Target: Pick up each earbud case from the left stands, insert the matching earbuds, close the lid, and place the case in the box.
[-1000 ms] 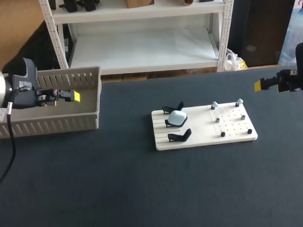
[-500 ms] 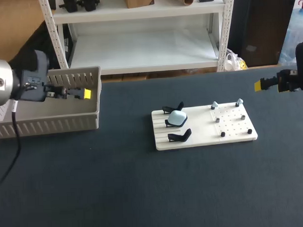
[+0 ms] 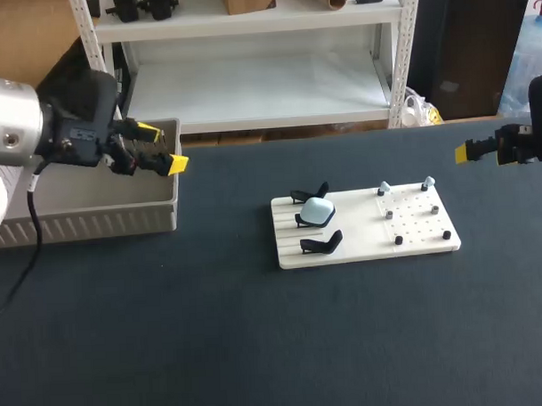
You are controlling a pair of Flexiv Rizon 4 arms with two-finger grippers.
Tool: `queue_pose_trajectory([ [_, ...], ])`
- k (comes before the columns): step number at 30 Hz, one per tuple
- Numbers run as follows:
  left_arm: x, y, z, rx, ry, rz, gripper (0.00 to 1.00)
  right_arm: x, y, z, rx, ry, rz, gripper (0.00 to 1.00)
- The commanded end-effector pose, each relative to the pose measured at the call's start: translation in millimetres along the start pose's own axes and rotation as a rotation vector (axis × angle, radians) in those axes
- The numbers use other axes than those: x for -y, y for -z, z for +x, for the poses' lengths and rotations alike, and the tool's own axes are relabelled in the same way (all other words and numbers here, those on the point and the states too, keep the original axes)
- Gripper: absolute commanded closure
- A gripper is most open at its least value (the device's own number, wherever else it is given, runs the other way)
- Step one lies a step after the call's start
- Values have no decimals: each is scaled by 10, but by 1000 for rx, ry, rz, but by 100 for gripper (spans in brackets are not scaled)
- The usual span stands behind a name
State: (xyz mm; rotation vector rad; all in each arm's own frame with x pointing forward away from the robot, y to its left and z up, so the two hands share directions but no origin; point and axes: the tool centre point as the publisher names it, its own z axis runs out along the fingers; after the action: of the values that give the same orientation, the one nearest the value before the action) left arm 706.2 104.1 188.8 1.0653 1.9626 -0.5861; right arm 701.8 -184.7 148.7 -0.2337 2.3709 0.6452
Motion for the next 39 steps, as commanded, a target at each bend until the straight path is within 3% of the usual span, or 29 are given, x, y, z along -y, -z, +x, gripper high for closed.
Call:
queue_pose_trajectory([
  [1, -23, -136, -1, 45, -128, 157, 0, 3, 1, 1, -1, 1, 1, 0],
  [10, 227, -469, -48, 65, -353, 344, 0, 3, 1, 1, -1, 1, 1, 0],
  [14, 359, -654, 41, 61, -389, 422, 0, 3, 1, 1, -1, 1, 1, 0],
  [19, 453, -837, 180, 41, -357, 496, 0, 3, 1, 1, -1, 1, 1, 0],
  [24, 486, -894, 266, 24, -335, 506, 0, 3, 1, 1, -1, 1, 1, 0],
  [33, 519, -906, 250, 39, -292, 446, 0, 3, 1, 1, -1, 1, 1, 0],
  [39, 543, -1052, 318, 46, -289, 416, 0, 3, 1, 1, -1, 1, 1, 0],
])
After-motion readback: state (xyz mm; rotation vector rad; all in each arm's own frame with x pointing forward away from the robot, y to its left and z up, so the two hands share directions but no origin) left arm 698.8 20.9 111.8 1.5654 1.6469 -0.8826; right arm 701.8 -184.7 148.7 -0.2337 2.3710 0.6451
